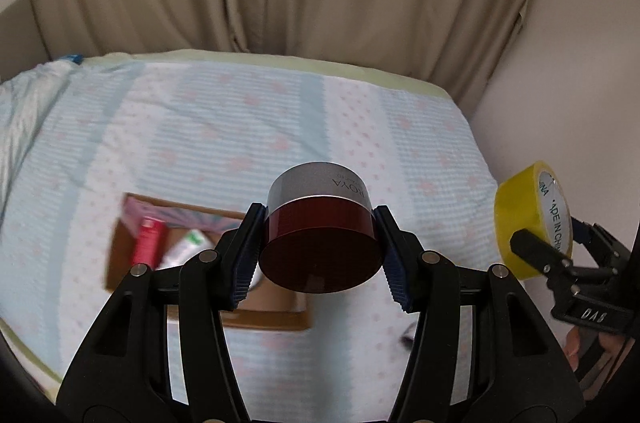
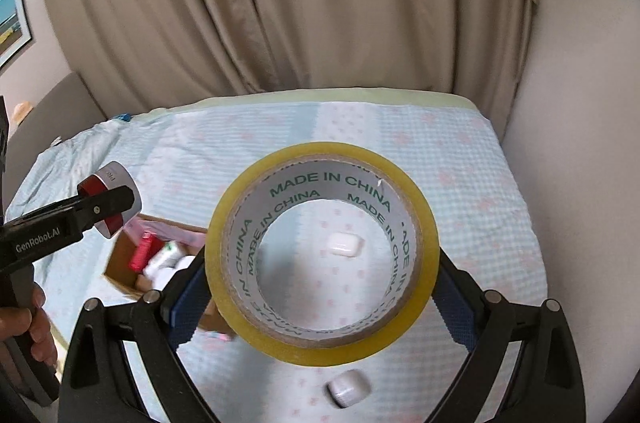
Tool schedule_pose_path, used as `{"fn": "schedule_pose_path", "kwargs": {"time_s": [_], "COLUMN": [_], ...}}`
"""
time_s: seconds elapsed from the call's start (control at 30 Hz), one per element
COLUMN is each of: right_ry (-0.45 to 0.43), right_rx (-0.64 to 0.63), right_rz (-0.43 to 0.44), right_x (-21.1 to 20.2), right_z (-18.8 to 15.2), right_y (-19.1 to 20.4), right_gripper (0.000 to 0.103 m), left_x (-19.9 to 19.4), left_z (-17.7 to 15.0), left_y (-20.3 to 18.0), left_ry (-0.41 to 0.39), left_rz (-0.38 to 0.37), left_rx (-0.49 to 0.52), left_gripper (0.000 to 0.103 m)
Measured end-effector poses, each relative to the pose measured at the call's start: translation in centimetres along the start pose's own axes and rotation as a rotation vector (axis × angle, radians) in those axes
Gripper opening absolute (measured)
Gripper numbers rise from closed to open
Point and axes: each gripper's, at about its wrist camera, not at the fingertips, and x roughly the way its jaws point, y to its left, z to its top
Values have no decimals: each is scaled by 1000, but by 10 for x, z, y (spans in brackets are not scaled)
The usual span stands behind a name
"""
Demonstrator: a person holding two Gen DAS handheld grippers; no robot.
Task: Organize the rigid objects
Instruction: 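Carry the PROYA jar and tape roll over the cardboard box with both tools, then release the PROYA jar and tape roll into the box, opening both tools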
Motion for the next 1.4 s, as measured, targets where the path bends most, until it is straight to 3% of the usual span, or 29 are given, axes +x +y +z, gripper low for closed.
{"fn": "schedule_pose_path", "kwargs": {"time_s": [0.33,0.53,0.7,0.97,1.23,1.4], "right_ry": [72,137,222,351,383,393], "right_rx": [136,274,396,600,703,814], "right_rz": [17,-54,-25,-19,-52,-43], "right_x": [18,62,105,180,242,262], "right_z": [-4,-20,-33,-54,-60,-73], "right_y": [125,179,197,195,174,160], "right_gripper": [96,96,96,96,96,96], "left_x": [-12,22,59,114,172,188], "left_z": [-6,-7,-14,-31,-57,-65], "left_y": [131,203,243,267,257,242], "left_ry": [76,160,236,319,421,443], "left_rz": [-83,-87,-70,-47,-71,-74], "left_rx": [62,101,117,124,185,243], "left_gripper": [51,51,51,51,51,51]}}
